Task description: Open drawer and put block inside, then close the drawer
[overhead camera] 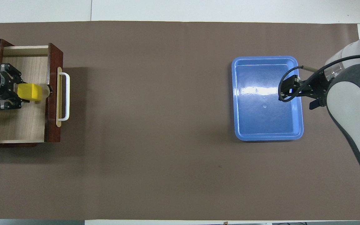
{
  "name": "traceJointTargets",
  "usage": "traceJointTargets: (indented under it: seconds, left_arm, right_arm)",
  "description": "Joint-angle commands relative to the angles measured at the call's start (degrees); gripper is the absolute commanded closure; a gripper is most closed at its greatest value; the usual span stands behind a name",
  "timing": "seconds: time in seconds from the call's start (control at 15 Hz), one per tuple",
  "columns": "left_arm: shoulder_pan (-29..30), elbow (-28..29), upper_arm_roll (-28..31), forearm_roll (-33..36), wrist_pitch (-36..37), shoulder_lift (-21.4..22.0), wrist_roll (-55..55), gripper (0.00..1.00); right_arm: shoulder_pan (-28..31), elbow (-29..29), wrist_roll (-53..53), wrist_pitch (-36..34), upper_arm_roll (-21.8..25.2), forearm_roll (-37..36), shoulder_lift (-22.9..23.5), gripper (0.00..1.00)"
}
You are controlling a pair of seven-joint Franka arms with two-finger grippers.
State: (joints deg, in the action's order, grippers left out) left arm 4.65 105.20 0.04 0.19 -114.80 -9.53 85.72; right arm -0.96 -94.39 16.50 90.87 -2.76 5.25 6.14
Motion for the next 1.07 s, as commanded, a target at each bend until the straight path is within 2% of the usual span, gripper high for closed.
traceJointTargets:
  seconds: [0.0,0.13,0.2,0.33,0.6,0.8,1.0]
  left_arm:
    - [0.6,6.2,-0.3,-0.9,-4.2,3.5,-0.6,1.0]
    - [0.6,8.2,-0.3,-0.9,-5.2,4.3,-1.2,1.0]
    - [0.7,8.9,-0.3,-0.9,-6.1,4.6,-1.3,0.84]
    - [0.6,7.3,-0.3,-0.8,-5.4,4.1,-1.1,0.0]
    - [-0.2,-0.2,-0.4,-0.6,3.2,3.2,-1.0,0.0]
    - [-0.9,-7.4,-1.3,-1.5,10.3,3.6,-0.3,0.0]
    - [-5.9,-6.9,-2.1,-2.3,8.0,3.6,8.5,0.0]
  right_arm:
    - [0.7,-1.5,-5.7,0.1,-0.6,-3.6,-1.6,0.0]
    - [1.2,-1.5,-6.2,0.0,-0.6,-3.8,-1.7,0.0]
    - [1.7,-1.5,-7.5,0.1,-0.6,-4.2,-1.8,0.0]
    - [1.8,-1.3,-10.3,0.6,-0.6,-5.9,-1.7,0.0]
    - [1.4,-0.9,-13.0,0.6,-0.7,-7.5,-2.7,0.0]
    - [1.0,2.5,-13.9,0.5,-1.1,-7.9,-2.8,0.0]
    - [1.0,3.8,-14.0,0.4,-1.3,-7.0,-3.7,0.0]
